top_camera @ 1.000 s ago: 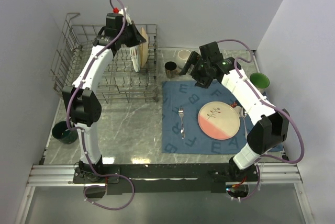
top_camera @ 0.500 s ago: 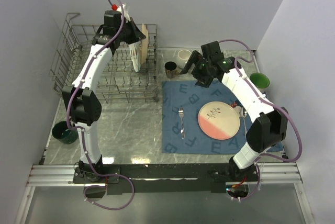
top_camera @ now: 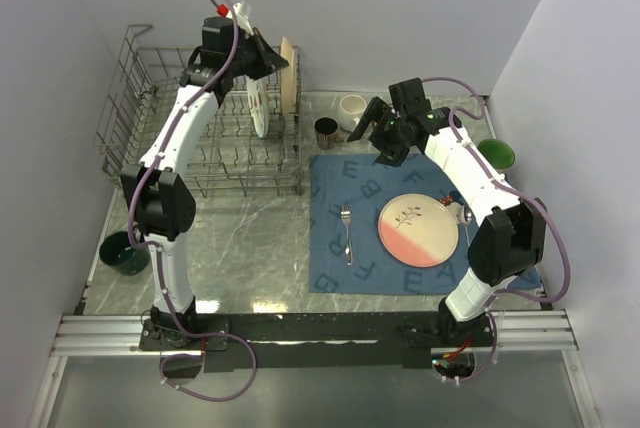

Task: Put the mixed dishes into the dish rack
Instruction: Grab a plate with the left arm, then insert the plate into the dish rack

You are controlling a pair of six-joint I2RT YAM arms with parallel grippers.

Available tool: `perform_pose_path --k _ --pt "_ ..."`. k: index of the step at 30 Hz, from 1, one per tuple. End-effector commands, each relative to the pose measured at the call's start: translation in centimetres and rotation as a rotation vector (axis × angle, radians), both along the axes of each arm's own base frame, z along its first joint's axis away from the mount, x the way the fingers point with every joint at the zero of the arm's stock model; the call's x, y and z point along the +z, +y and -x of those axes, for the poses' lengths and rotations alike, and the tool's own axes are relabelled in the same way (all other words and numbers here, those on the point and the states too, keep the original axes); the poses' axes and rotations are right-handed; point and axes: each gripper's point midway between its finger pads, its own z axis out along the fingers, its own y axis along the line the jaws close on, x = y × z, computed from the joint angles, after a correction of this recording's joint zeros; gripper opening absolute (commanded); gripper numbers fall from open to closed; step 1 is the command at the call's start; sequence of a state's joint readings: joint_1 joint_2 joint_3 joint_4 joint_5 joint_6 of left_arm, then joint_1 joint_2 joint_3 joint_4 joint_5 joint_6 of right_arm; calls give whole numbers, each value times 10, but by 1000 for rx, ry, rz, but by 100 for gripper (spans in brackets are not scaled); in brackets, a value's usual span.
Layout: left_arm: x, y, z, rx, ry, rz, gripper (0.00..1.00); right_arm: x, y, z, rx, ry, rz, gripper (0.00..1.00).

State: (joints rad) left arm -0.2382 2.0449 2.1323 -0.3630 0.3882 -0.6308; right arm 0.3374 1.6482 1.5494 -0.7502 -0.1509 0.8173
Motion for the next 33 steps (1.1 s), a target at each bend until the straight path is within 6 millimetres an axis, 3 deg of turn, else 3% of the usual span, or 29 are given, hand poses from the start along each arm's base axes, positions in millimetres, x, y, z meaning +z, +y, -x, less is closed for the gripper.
perform_pose_path --k 1,8,18,33 --pt "114 -15 27 -80 -282 111 1 3 1 -7 9 -18 -14 99" --pt "109 -10 26 -53 -281 78 1 0 2 -7 10 -7 -22 99" --pt "132 -5 31 -37 -318 79 1 -4 6 -9 12 11 -37 99" --pt "126 16 32 12 -306 42 1 -12 8 -4 6 42 -55 98"
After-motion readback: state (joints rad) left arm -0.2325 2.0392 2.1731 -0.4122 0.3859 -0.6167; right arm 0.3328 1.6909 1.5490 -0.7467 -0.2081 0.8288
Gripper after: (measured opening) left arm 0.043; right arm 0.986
